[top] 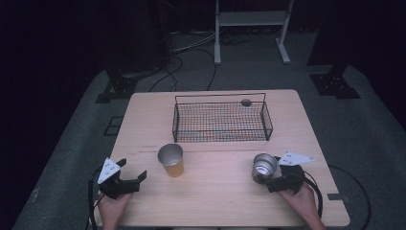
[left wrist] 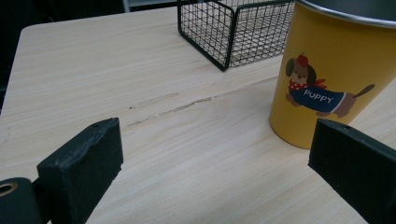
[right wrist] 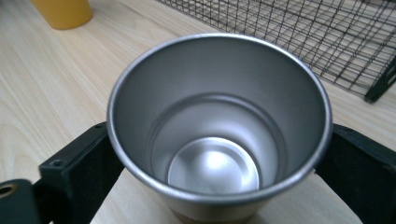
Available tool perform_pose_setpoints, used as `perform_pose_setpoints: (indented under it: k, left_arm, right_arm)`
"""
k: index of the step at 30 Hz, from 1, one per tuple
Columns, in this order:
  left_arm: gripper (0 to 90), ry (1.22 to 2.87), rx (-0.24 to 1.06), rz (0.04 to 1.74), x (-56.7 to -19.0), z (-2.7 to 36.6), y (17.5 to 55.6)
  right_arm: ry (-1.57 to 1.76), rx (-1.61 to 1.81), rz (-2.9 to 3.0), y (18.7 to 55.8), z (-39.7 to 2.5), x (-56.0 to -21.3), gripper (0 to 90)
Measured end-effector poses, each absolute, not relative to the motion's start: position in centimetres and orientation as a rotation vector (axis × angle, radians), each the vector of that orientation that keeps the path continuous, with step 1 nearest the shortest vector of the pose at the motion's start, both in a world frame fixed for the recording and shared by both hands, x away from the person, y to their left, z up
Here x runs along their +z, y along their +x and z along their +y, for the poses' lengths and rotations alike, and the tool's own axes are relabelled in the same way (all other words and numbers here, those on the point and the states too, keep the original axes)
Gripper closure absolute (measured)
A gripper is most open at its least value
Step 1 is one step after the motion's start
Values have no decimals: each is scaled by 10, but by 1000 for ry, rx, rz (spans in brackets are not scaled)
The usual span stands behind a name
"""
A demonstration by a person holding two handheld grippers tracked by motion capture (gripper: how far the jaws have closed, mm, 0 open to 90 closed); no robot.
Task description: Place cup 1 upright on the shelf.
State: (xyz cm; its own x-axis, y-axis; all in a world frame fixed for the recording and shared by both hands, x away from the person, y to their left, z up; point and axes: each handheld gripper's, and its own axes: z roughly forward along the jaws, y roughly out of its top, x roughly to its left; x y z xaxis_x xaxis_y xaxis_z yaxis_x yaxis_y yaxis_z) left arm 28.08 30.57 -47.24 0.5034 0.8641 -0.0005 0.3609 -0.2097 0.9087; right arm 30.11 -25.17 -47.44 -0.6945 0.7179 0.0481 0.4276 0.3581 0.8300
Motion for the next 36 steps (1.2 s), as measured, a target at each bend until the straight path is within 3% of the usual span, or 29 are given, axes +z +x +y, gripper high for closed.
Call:
perform_pose_setpoints:
  k: [8, 27, 36]
  left_arm:
    - [20, 1791, 658, 1029, -472, 306, 281]
    - [21, 1783, 655, 1028, -472, 306, 281]
    - [21, 1783, 647, 1026, -472, 306, 282]
  right_arm:
    - [964, 1286, 2303, 302, -249, -470, 152]
    - [958, 1349, 2323, 300, -256, -464, 176]
    - [909, 1355, 2378, 312, -257, -441, 176]
